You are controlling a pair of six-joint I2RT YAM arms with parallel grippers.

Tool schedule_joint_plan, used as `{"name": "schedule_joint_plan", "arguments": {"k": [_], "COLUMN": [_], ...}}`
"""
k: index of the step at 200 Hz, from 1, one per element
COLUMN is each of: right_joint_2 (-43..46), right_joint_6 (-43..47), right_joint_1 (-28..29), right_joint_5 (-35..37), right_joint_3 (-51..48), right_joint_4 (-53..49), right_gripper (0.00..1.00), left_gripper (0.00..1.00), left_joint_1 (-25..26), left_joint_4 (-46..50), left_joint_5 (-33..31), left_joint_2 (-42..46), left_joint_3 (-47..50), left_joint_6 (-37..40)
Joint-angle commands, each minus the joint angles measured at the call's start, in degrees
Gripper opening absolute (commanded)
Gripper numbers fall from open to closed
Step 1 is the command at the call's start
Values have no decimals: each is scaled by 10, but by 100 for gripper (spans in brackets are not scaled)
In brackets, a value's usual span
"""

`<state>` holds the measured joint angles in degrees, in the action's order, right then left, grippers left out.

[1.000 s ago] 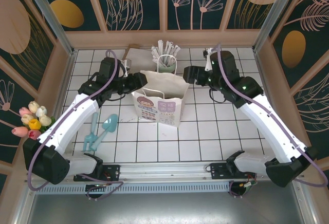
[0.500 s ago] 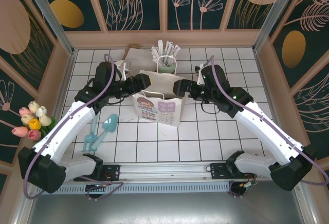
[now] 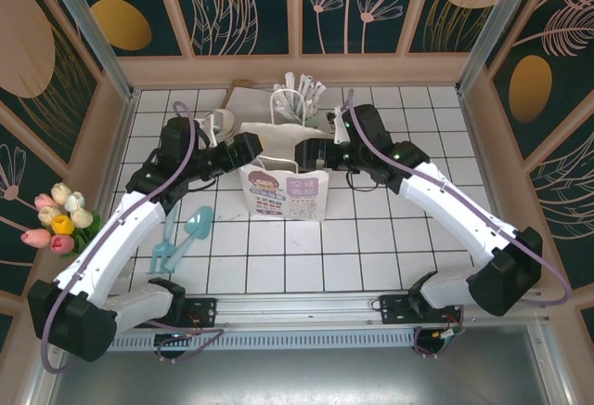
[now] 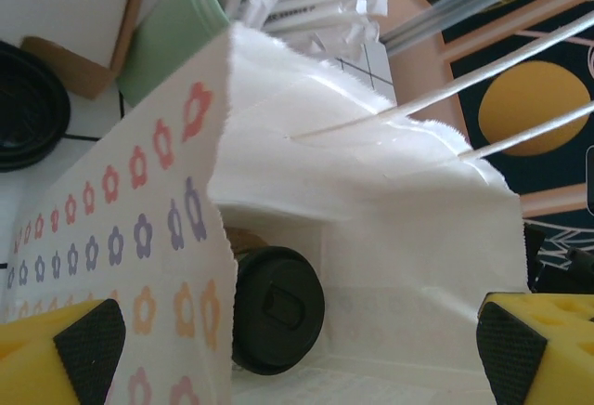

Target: Pack the takeout coffee

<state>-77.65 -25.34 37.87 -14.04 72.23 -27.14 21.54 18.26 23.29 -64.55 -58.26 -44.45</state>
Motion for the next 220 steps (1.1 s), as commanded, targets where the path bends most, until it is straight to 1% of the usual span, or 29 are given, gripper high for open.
{"name": "schedule_joint_plan", "arguments": {"k": [1,23,51,68,85,100,115,129,141,147,150,162,173,184,202,220], "right_joint_2": [-22,-51,-75,-73,-56,-26,18,48,53,51,50,41,28,8,-38,-97], "right_joint_6": [25,38,39,37,34,35,50,74,86,90,91,92,91,92,90,86], "right_joint_1": [2,2,4,3,3,3,-5,-27,-58,-62,-80,-113,-144,-173,-216,-246], "right_joint_5": [-42,-53,-74,-67,-28,41,99,104,99,101,102,101,86,56,13,-52], "right_joint_3": [35,62,88,93,93,84,54,36,40,42,42,41,44,51,68,88], "right_joint_4": [46,46,40,33,26,33,68,91,86,86,87,92,102,111,124,143], "right_gripper": [99,99,99,99,99,99,99,99,99,99,99,96,92,86,76,66], "left_gripper": [98,98,99,99,99,99,99,99,98,99,98,98,99,99,98,92], "left_joint_1": [-9,-10,-14,-15,-17,-17,-18,-17,-18,-17,-18,-17,-18,-17,-18,-17], "left_joint_4": [4,9,32,38,40,44,52,52,49,47,45,38,25,16,29,52], "left_joint_5": [-23,-32,-72,-93,-106,-113,-129,-139,-147,-150,-151,-149,-123,-101,-92,-95], "left_joint_2": [23,34,46,52,51,46,40,38,36,34,34,27,19,5,-22,-46], "left_joint_3": [6,5,2,3,2,-5,-14,-18,-18,-18,-18,-18,-17,-22,-40,-67], "left_joint_6": [7,6,9,10,11,16,21,23,21,19,18,17,21,23,35,52]}}
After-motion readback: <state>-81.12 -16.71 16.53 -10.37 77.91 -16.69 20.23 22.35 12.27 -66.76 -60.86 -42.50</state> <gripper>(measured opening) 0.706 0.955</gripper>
